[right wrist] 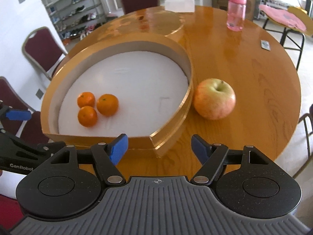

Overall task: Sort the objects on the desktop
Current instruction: 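Withdraw the open right tool from the tray, then move the right tool down to the red-green apple and close on it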

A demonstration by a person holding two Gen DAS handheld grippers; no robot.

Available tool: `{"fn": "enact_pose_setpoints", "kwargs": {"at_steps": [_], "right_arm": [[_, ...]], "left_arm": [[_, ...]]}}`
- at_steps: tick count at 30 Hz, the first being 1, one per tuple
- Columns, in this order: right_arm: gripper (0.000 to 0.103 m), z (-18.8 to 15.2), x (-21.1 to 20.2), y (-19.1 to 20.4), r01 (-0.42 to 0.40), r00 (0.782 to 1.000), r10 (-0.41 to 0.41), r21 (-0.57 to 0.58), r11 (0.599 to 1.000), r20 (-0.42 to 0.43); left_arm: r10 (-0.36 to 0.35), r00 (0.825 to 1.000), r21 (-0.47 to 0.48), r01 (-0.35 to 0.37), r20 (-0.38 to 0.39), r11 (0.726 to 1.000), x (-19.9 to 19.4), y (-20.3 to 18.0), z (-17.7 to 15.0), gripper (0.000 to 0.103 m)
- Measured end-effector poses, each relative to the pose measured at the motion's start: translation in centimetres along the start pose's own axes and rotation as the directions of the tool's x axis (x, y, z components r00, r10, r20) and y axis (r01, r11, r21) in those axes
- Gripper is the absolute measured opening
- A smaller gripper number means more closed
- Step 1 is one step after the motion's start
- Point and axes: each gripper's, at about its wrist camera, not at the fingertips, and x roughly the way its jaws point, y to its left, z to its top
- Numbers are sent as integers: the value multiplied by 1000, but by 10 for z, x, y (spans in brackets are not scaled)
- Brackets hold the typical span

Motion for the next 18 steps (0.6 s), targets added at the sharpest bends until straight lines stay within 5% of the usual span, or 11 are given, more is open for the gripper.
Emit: {"fn": "enact_pose_setpoints", "kwargs": {"at_steps": [18], "right_arm": [[82, -3, 14, -17, -6, 1000, 7, 28, 1000, -26]], "left_arm": [[31, 999, 2, -31, -34, 1000, 2, -7, 3, 103]]}}
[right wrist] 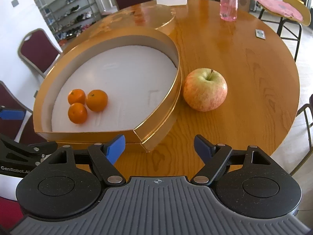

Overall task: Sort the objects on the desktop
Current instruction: 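Move the right tool down to the red-green apple and close on it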

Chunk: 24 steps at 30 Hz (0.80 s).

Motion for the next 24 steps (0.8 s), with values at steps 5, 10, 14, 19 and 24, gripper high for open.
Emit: {"fn": "enact_pose_setpoints", "kwargs": {"at_steps": [5, 10, 14, 19, 24], "right_arm": [[82, 2, 7, -6, -5, 1000, 5, 10, 1000, -4], [82, 8, 17, -20, 22, 1000, -22, 27, 999, -1], [82, 14, 30, -35, 56, 998, -56, 37, 998, -12], [83, 28, 46, -54, 77, 997, -78, 35, 996, 12], [83, 41, 61, -75, 68, 995, -75, 92, 993, 67]], "left_arm": [[9, 1000, -8, -10, -14, 1000, 3, 0, 1, 103], [21, 999, -19, -22, -31, 1000, 6, 2, 3, 103], [33, 998, -36, -35, -50, 999, 9, 5, 2, 103], [47, 996, -49, -50, -69, 998, 11, 8, -2, 103], [65, 994, -74, -72, -92, 995, 12, 14, -8, 103]]}}
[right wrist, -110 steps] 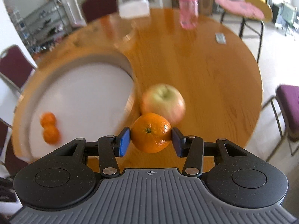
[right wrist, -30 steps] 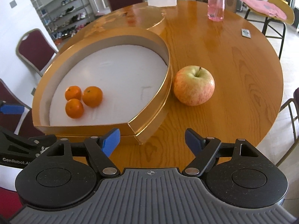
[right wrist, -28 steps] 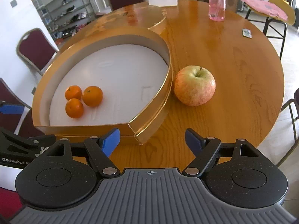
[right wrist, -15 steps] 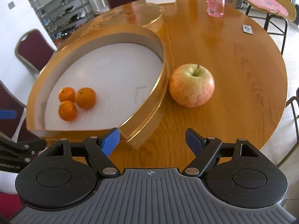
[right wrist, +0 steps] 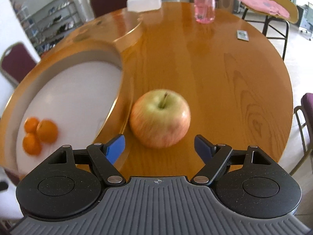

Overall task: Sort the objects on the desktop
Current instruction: 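Move the right tool down to the red-green apple and close on it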

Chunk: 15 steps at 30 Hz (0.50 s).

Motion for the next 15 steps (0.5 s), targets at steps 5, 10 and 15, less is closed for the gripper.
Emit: {"fn": "enact_pose_setpoints", "kwargs": {"at_steps": [5, 10, 15], "right_arm": [[84, 5, 19, -12, -65, 998, 65, 11, 998, 14], [86, 5, 37, -11, -106, 994, 107, -85, 991, 14], [81, 1, 34, -8, -92, 995, 95, -110, 990, 21]], "left_arm": [[18, 1000, -29, -18, -18, 999, 1, 6, -5, 103], [25, 999, -38, -26, -25, 999, 1, 8, -9, 103], [21, 999, -39, -21, -25, 999, 0, 7, -10, 103]]}}
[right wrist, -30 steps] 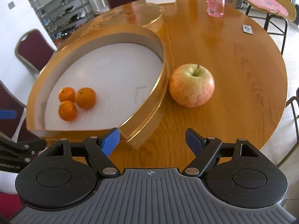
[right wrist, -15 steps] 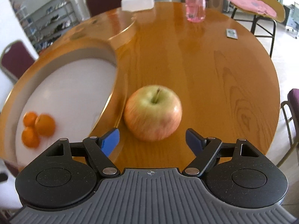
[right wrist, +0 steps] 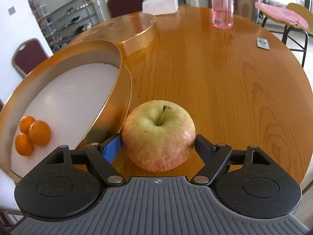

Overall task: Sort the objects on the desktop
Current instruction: 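Move the right tool down to the red-green apple and close on it, then lift the apple off the table with the right tool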

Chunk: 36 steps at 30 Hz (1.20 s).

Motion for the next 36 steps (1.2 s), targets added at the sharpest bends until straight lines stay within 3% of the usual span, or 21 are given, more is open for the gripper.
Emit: {"fn": "enact_pose_setpoints", "kwargs": {"at_steps": [16, 24, 36], "right_arm": [[86, -21, -28, 7, 43, 995, -46, -26, 999, -94], [90, -11, -18, 24, 133, 977, -148, -103, 986, -154], [85, -1, -11, 15, 190, 957, -163, 92, 978, -240]], "left_arm": [[-41, 999, 58, 39, 26, 998, -2, -17, 2, 103], [-35, 999, 16, 35, 20, 999, -1, -7, -2, 103], [-57, 998, 4, 57, 25, 998, 1, -2, -3, 103]]}}
